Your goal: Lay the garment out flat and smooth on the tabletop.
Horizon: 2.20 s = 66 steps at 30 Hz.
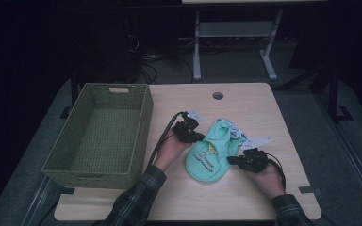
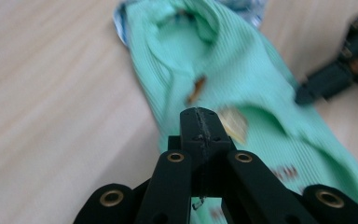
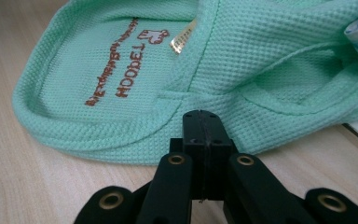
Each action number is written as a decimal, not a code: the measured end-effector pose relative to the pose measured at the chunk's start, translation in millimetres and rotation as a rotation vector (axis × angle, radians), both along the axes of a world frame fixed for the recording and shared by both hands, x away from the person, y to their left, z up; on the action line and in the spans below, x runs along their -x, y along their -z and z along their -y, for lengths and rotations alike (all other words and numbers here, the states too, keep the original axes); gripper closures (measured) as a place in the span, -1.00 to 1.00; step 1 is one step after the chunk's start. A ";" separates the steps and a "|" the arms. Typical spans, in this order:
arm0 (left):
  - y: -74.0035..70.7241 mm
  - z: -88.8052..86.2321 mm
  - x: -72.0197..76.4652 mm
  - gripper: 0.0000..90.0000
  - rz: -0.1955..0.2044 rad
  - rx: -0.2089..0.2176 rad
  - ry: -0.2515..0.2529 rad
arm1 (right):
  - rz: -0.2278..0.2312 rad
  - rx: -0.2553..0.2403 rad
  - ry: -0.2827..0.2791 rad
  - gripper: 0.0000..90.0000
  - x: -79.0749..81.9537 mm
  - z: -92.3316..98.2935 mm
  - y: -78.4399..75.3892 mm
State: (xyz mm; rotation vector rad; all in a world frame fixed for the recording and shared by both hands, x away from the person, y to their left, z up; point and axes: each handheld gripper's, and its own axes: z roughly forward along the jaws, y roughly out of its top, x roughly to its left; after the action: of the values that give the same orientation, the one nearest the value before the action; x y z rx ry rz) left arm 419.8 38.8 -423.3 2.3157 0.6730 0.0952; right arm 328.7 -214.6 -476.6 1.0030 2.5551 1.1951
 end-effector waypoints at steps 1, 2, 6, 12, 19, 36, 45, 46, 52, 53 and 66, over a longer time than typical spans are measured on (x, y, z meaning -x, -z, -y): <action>1.2 3.3 -4.9 0.99 -0.003 -0.005 0.003 | -0.002 -0.002 0.000 1.00 0.1 -0.2 -0.1; 3.2 7.0 -10.6 0.99 -0.002 -0.010 0.005 | 0.000 0.001 0.000 1.00 -0.2 0.0 -0.1; 13.1 16.5 -24.0 0.99 -0.019 -0.031 0.016 | -0.011 -0.004 0.004 1.00 0.3 -0.1 -0.4; 31.1 22.7 -29.4 0.99 -0.076 -0.024 0.017 | -0.010 -0.005 0.004 1.00 0.3 -0.3 -0.5; 36.3 21.2 -20.5 0.99 -0.104 -0.004 0.037 | -0.013 0.001 0.002 1.00 -0.1 -0.4 -0.8; 33.2 -0.3 -8.1 0.99 -0.084 -0.066 0.005 | -0.014 0.026 0.014 1.00 -1.0 5.5 -2.9; 31.9 -8.7 17.6 0.99 -0.104 -0.075 0.043 | -0.011 0.059 0.032 1.00 -5.6 15.6 -5.1; 31.8 -9.1 20.9 0.99 -0.109 -0.073 0.049 | -0.006 0.064 0.031 1.00 -6.6 16.8 -5.1; 32.3 -13.0 41.8 0.98 -0.101 -0.051 0.076 | 0.000 0.073 0.048 1.00 -13.4 24.3 -5.3; 32.2 -14.9 43.5 0.97 -0.091 -0.052 0.074 | 0.001 0.066 0.048 1.00 -14.1 25.0 -4.8; 27.7 -17.9 53.8 0.86 -0.070 -0.002 0.055 | 0.005 0.073 0.057 0.99 -12.4 24.0 -5.0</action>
State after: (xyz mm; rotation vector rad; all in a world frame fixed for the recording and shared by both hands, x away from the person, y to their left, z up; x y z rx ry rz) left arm 366.0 56.7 -451.0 2.3471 0.6437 -0.0107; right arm 341.0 -238.6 -471.6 1.0477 2.5287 1.0797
